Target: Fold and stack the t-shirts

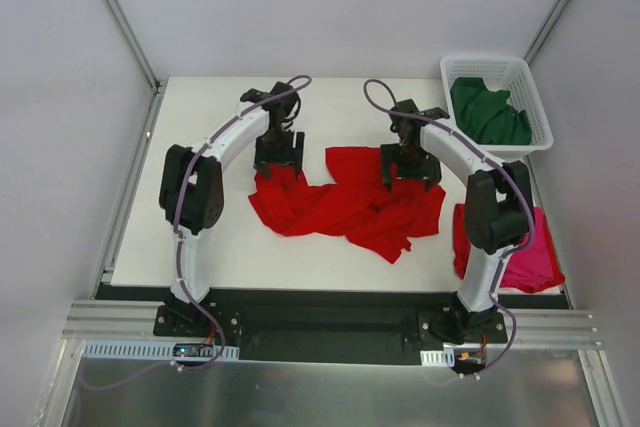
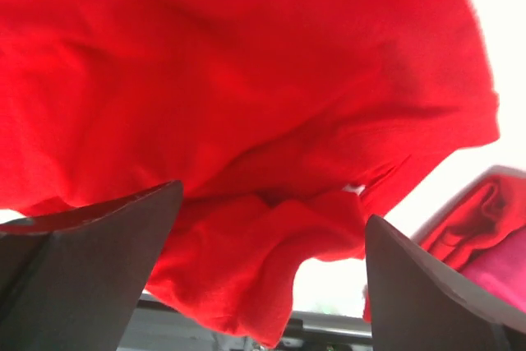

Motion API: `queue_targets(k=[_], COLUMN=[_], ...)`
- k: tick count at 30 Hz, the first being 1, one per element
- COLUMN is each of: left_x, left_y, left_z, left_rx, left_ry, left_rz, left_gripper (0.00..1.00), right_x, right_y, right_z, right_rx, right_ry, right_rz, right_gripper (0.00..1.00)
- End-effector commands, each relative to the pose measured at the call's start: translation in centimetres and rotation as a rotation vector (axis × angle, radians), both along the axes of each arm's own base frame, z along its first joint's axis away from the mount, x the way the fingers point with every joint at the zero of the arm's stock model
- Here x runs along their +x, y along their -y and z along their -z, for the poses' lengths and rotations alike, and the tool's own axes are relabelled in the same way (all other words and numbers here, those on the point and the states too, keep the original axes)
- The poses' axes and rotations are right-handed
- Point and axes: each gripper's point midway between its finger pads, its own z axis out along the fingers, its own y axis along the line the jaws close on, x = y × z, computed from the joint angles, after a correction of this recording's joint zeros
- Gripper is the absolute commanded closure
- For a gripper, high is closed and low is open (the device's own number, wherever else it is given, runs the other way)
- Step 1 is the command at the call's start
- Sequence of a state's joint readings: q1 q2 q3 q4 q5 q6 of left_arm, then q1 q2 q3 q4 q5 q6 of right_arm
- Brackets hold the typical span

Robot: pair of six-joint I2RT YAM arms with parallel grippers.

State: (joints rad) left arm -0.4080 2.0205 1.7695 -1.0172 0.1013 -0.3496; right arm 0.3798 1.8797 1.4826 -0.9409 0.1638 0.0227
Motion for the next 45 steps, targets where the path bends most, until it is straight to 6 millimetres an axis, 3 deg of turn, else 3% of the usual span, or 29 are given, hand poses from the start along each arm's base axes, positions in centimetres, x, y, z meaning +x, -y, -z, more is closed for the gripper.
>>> queue_targets(k=[1, 3, 4, 7, 12, 18, 23, 25, 27, 29, 30, 31, 32, 36, 45], left_x=[0.9, 0.8, 0.4, -0.2, -1.7, -3.5, -4.9, -5.6, -5.5, -5.2, -4.8, -4.8, -4.7, -4.5, -6.0], left_y=[0.4, 0.3, 0.0, -1.2, -4.5, -9.5, -13.9, -14.0, -12.5, -11.5, -10.8, -10.4, -10.0, -8.0, -7.6], left_z=[2.8, 4.1, 5.4, 7.6, 8.8, 6.0, 4.0, 3.4, 2.2, 1.0, -0.4, -1.2, -2.0, -6.3, -9.9], left_rx=[0.039, 0.057, 0.079, 0.138, 0.277, 0.439, 0.542, 0.502, 0.413, 0.358, 0.316, 0.298, 0.277, 0.198, 0.123], left_ry=[-0.050, -0.070, -0.100, -0.131, -0.160, -0.124, -0.111, -0.118, -0.092, -0.059, -0.021, -0.008, 0.009, 0.107, 0.170], left_rz=[0.038, 0.049, 0.055, 0.084, 0.096, 0.010, -0.059, -0.091, -0.118, -0.141, -0.170, -0.173, -0.177, -0.165, -0.184], left_gripper=[0.45, 0.65, 0.82, 1.00, 1.00, 1.00, 1.00, 1.00, 1.00, 0.79, 0.63, 0.39, 0.01, 0.01, 0.01], right_x=[3.0, 3.3, 3.3, 3.2, 2.9, 2.7, 3.7, 3.9, 4.6, 5.1, 5.5, 5.6, 5.7, 6.2, 4.3], right_y=[-0.8, -0.8, -0.9, -1.1, -0.4, 0.1, -0.1, -0.6, -0.9, -1.2, -1.2, -1.3, -1.2, -0.8, 0.2], right_z=[-3.8, -4.7, -5.0, -6.3, -6.6, -3.8, -3.6, -3.8, -3.8, -3.0, -2.9, -2.5, -1.7, -0.1, 3.2], right_rx=[0.122, 0.136, 0.145, 0.166, 0.153, 0.134, 0.130, 0.149, 0.158, 0.161, 0.161, 0.156, 0.147, 0.133, 0.068], right_ry=[0.101, 0.104, 0.105, 0.126, 0.115, 0.076, 0.061, 0.054, 0.063, 0.046, 0.047, 0.036, 0.020, -0.009, -0.147], right_rz=[0.075, 0.076, 0.073, 0.069, 0.050, 0.069, 0.074, 0.064, 0.060, 0.054, 0.054, 0.054, 0.059, 0.111, 0.178], right_gripper=[0.02, 0.02, 0.02, 0.03, 0.04, 0.04, 0.04, 0.04, 0.04, 0.04, 0.04, 0.04, 0.04, 0.04, 0.04])
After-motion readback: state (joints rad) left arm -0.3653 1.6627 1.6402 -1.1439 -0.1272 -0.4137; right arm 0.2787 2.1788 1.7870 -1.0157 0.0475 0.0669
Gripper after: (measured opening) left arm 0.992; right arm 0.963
